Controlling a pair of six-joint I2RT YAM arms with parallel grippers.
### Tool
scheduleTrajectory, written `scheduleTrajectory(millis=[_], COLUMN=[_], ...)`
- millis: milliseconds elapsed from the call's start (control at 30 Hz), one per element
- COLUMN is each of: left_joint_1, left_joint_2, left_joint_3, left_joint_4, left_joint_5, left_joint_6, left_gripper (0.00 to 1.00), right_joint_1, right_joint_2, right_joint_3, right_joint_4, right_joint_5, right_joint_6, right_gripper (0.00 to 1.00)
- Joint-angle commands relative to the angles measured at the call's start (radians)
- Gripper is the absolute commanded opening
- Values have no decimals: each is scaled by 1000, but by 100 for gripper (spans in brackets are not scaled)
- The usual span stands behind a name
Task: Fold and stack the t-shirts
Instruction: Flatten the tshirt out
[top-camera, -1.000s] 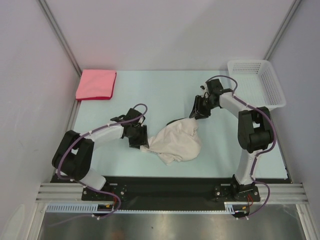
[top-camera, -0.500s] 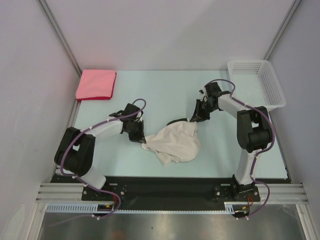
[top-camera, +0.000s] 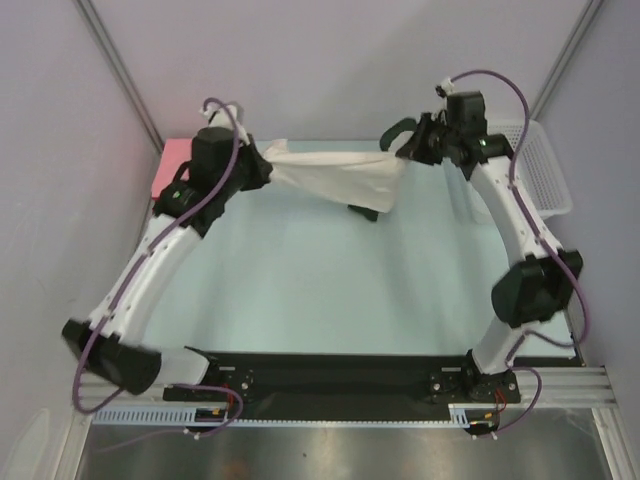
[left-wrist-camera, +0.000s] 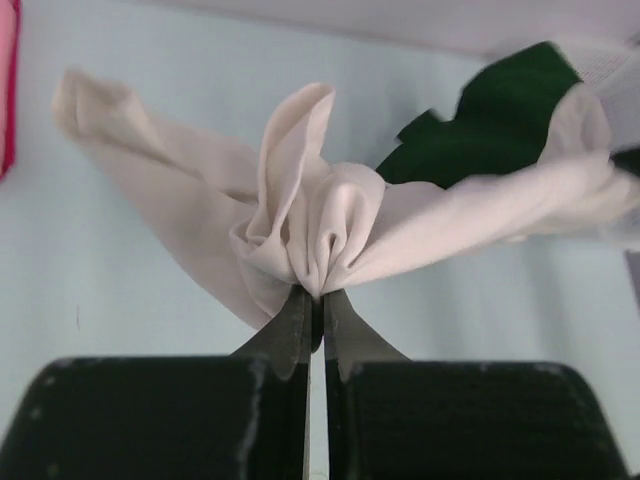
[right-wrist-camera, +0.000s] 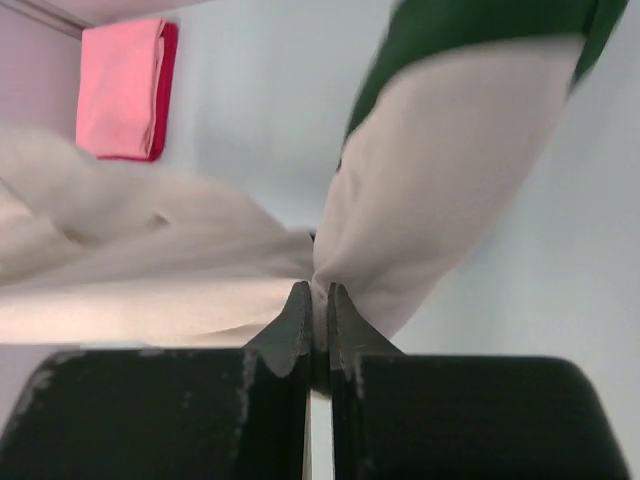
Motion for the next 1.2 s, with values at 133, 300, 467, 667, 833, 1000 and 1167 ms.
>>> scheduleTrajectory(millis=[133,300,467,667,833,1000,1167], left_joint_1=[7,36,38,38,23,-31,-37], left_joint_2=[-429,-640,-588,-268,4,193,319], left_joint_3=[-416,-699,-676,-599,-489,-291,-180], left_joint_4=[-118,-254,-218,-32,-7,-6,-49], left_joint_5=[-132,-119,-85,122,265,196,73], left_joint_6=[-118,-186,-189,-102,-3,87,18], left_gripper=[49,100,93,81,70,74,70], right_joint_1=[-3,-2,-41,-154,-203,-252,-142], right_joint_2=[-602,-879,-941,-699,-436,-322,-178], right_joint_3=[-731,-1049,-1043,-990,-863,-778,-634], right_joint_4=[-13,-116,-153,-25,-21,-18,-11], right_joint_5=[24,-50,55,169,162,25,100], right_joint_6=[66,97,88,131,68,-13,-41], right_gripper=[52,73,83,72,66,67,71])
